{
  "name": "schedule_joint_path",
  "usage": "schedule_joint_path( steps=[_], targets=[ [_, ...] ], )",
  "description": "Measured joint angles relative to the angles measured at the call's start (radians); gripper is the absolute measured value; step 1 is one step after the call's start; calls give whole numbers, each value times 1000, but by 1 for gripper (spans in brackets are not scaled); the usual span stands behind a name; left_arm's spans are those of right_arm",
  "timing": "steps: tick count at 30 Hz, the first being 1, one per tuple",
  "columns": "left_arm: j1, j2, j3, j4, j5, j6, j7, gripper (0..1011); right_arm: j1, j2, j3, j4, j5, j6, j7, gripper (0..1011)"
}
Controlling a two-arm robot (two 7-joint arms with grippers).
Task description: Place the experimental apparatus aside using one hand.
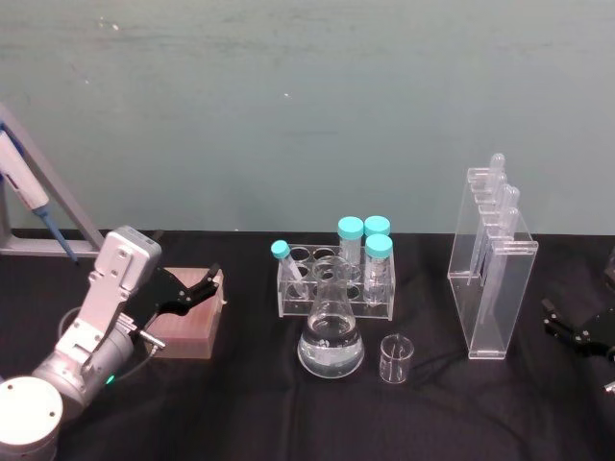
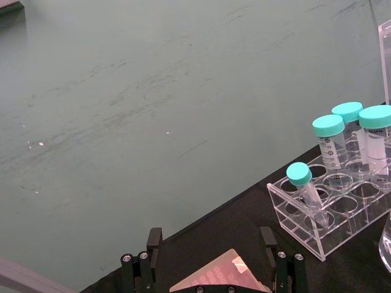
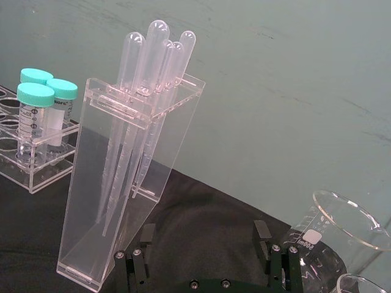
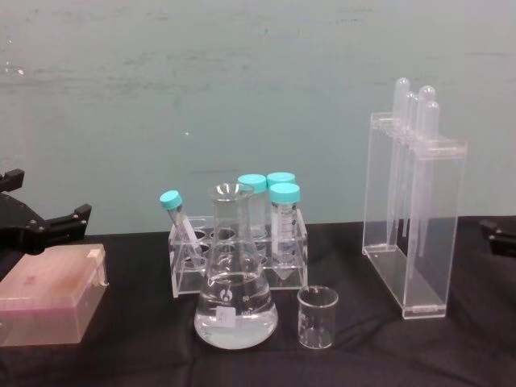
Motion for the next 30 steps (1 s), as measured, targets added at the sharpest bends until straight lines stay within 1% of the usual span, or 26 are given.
schedule_joint_path(
  steps=[30],
  targets=[
    [0, 0, 0, 0, 0, 0, 0, 1000, 0, 0, 0, 0, 0, 0, 0, 1003]
  ],
)
